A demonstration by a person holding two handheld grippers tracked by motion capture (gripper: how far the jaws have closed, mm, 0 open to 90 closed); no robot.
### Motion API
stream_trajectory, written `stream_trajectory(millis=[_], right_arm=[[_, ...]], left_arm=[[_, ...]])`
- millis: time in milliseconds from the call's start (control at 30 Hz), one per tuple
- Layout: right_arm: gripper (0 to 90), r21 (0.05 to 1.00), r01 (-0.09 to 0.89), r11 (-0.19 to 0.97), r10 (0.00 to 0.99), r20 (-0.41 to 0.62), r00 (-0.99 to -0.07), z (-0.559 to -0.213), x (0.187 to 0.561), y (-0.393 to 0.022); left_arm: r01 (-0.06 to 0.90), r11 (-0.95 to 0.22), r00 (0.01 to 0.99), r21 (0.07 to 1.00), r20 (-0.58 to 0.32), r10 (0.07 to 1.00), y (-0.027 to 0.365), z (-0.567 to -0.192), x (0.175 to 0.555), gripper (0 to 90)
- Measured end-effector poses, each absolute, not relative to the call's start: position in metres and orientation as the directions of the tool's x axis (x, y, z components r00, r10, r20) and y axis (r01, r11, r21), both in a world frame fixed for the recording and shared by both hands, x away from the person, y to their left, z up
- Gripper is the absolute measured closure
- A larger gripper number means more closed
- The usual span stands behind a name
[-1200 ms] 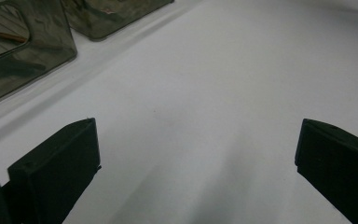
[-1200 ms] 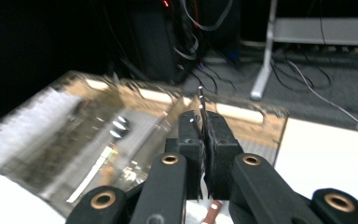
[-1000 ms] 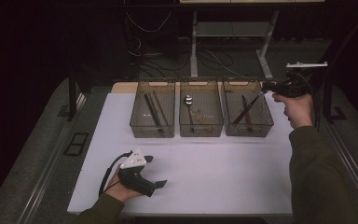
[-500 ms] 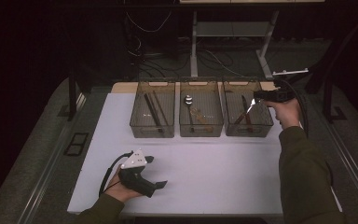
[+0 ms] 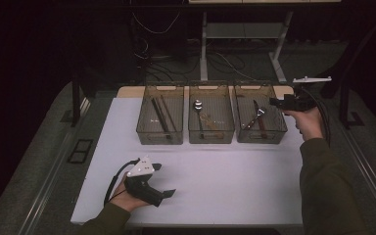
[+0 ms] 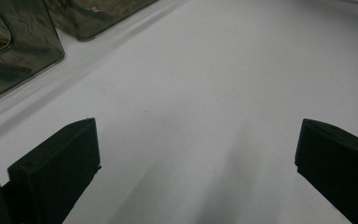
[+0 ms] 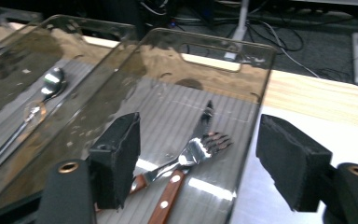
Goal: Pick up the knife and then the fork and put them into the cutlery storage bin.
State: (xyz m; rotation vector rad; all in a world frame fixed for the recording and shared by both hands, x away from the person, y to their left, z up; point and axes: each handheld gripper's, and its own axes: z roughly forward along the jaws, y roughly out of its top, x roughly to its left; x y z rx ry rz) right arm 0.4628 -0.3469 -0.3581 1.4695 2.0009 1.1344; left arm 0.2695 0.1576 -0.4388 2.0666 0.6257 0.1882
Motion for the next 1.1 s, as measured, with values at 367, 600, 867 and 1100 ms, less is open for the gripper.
stream_trajectory(millis=[367,600,867,1100], right_arm=[[17.3,0.835,0.53,0.15,0.872,0.142,-0.469,-0.352,0.436,-0.336],[14.3,0.857,0.486,0.172,0.837,0.132,-0.531,-0.356,0.406,-0.329],[12.7,0.863,0.459,0.21,0.786,0.13,-0.604,-0.364,0.368,-0.313],[12.6,0.873,0.427,0.235,0.762,0.107,-0.639,-0.376,0.336,-0.297]], left_arm=[[0.366,-0.427,0.849,0.827,-0.109,0.518,0.159,-0.438,0.269,0.0],[0.36,-0.442,0.852,0.822,-0.097,0.514,0.161,-0.438,0.269,0.0],[0.364,-0.439,0.851,0.821,-0.102,0.516,0.16,-0.438,0.268,0.0],[0.364,-0.435,0.851,0.823,-0.105,0.514,0.162,-0.439,0.269,0.0]])
